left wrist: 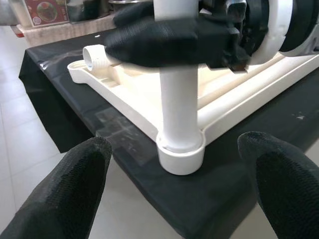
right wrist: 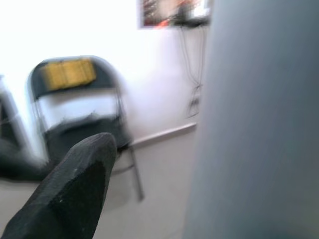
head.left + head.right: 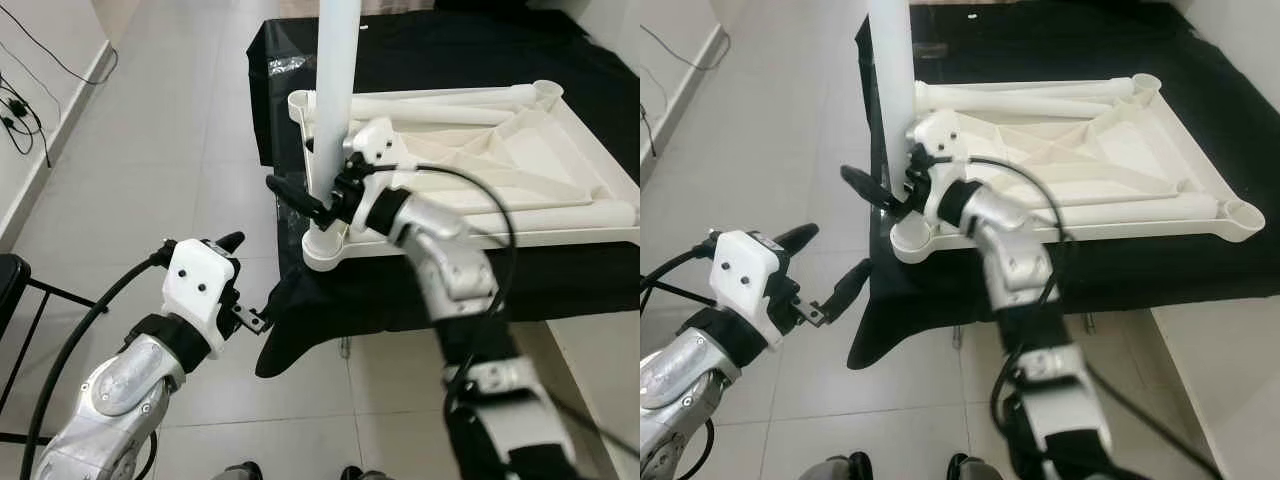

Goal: Building children table

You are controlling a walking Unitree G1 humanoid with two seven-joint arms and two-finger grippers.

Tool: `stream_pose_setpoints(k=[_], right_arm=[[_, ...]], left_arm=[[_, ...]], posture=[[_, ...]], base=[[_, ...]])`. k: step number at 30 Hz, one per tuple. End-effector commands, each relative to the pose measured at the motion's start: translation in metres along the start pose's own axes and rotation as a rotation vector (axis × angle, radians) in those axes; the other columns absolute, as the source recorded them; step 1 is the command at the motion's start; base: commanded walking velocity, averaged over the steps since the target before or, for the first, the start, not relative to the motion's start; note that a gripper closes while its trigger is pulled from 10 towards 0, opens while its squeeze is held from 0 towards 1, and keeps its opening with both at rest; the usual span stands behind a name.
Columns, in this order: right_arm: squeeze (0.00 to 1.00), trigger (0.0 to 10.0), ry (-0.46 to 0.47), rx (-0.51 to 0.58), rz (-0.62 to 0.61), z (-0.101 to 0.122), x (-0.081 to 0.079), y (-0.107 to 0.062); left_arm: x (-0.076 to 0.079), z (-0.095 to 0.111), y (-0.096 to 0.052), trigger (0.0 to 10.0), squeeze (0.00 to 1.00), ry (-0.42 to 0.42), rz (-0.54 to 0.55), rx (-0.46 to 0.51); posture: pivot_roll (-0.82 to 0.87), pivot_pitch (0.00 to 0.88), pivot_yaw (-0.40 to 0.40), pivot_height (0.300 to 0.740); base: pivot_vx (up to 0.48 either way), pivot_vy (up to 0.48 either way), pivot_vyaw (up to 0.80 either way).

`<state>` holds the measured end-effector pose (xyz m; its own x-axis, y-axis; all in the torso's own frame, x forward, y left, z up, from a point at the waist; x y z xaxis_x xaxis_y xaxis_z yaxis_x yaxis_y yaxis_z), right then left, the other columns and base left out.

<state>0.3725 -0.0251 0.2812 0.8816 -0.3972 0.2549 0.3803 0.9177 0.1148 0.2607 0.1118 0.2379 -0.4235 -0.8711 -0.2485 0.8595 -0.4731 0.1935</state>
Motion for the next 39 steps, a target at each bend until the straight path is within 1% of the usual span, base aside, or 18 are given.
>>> stream_pose_setpoints(k=[1,5,9,10,11,14,15,16,17,24,29,30,31,32,33,34,36,39], right_arm=[[0.00,10.0,0.022,-0.005,0.116,-0.004,-0.011,0.006],[0.00,10.0,0.038,0.006,0.149,0.008,0.003,0.009],[0.00,10.0,0.040,0.014,0.173,0.011,0.006,0.009],[0.00,10.0,0.058,0.033,0.238,0.019,0.006,0.008],[0.00,9.3,0.065,0.043,0.282,0.025,0.008,0.006],[0.00,9.3,0.067,0.050,0.316,0.029,0.009,0.004],[0.00,2.8,0.082,0.053,0.351,0.032,0.010,-0.001],[0.00,2.8,0.082,0.053,0.351,0.032,0.010,-0.001],[0.00,0.0,0.087,0.039,0.357,0.029,0.013,-0.005],[0.00,0.0,0.097,0.010,0.318,0.014,0.020,-0.028],[0.00,0.0,0.095,-0.021,0.115,-0.007,0.030,-0.045],[0.00,0.0,0.159,-0.045,-0.033,-0.024,0.029,-0.047],[0.00,0.0,0.187,-0.141,-0.273,-0.058,0.021,-0.049],[0.00,0.0,0.187,-0.141,-0.273,-0.058,0.021,-0.049],[0.00,0.0,0.189,-0.223,-0.502,-0.084,0.009,-0.058],[0.00,0.0,0.210,-0.278,-0.637,-0.102,-0.015,-0.063],[0.00,0.0,0.216,-0.315,-0.648,-0.113,-0.045,-0.052],[0.00,0.0,0.126,-0.300,-0.623,-0.103,-0.034,-0.025]], left_arm=[[0.005,-0.001,-0.003,10.0,0.00,-0.006,-0.005,-0.013],[0.005,-0.001,-0.008,10.0,0.00,-0.009,0.007,-0.023],[0.005,0.000,-0.009,10.0,0.00,-0.011,0.011,-0.023],[0.005,-0.001,-0.010,10.0,0.00,-0.011,0.013,-0.029],[0.005,-0.001,-0.011,10.0,0.00,-0.010,0.014,-0.034],[0.005,-0.001,-0.011,10.0,0.00,-0.010,0.015,-0.037],[0.005,-0.002,-0.011,10.0,0.00,-0.012,0.015,-0.038],[0.005,-0.002,-0.011,10.0,0.00,-0.012,0.015,-0.038],[0.006,-0.002,-0.011,10.0,0.00,-0.013,0.013,-0.039],[0.005,-0.003,-0.007,10.0,0.00,-0.013,0.004,-0.036],[0.003,-0.004,-0.006,10.0,0.00,-0.015,0.002,-0.034],[0.003,-0.005,-0.005,10.0,0.00,-0.016,-0.002,-0.033],[0.003,-0.005,-0.004,10.0,0.00,-0.018,-0.010,-0.030],[0.003,-0.005,-0.004,10.0,0.00,-0.018,-0.010,-0.030],[0.003,-0.005,-0.003,10.0,0.00,-0.018,-0.017,-0.028],[0.003,-0.004,0.000,10.0,0.00,-0.019,-0.023,-0.024],[0.002,-0.005,0.003,10.0,0.00,-0.021,-0.028,-0.019],[0.003,-0.006,0.008,10.0,0.00,-0.023,-0.036,-0.010]], posture=[[0.23,0.263,-0.078,0.740],[0.24,0.283,-0.086,0.740],[0.24,0.283,-0.086,0.740],[0.25,0.295,-0.082,0.740],[0.25,0.297,-0.082,0.740],[0.25,0.297,-0.082,0.740],[0.25,0.296,-0.079,0.740],[0.25,0.296,-0.079,0.740],[0.25,0.295,-0.075,0.740],[0.22,0.272,-0.062,0.740],[0.19,0.252,-0.051,0.740],[0.18,0.245,-0.049,0.740],[0.18,0.239,-0.047,0.740],[0.18,0.239,-0.047,0.740],[0.17,0.236,-0.038,0.740],[0.17,0.234,-0.024,0.740],[0.15,0.207,-0.015,0.740],[0.15,0.187,-0.016,0.740]], base=[[0.000,0.000,0.00],[0.000,0.000,0.00],[0.000,0.000,0.00],[0.000,0.000,0.00],[0.000,0.000,0.00],[0.000,0.000,0.00],[0.000,0.000,0.00],[0.000,0.000,0.00],[0.000,0.000,0.00],[0.000,0.000,0.00],[0.000,0.000,0.00],[0.000,0.000,0.00],[0.000,0.000,0.00],[0.000,0.000,0.00],[0.000,0.000,0.00],[0.000,0.000,0.00],[0.000,0.000,0.00],[0.000,0.000,0.00]])
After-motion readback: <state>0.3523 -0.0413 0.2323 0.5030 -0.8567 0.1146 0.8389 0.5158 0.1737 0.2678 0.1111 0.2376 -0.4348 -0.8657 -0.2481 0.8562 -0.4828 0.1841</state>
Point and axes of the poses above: a point about 5 cm out from each wrist's last joint towards the gripper, its own y axis pointing out of the wrist towards the gripper, its own z axis along the axis of the wrist's last joint, x = y × z, the point moved 5 cm from there along y, pointing out of the wrist towards the gripper, and after that the axes turned 2 degrees about y, right-handed, at the moved point
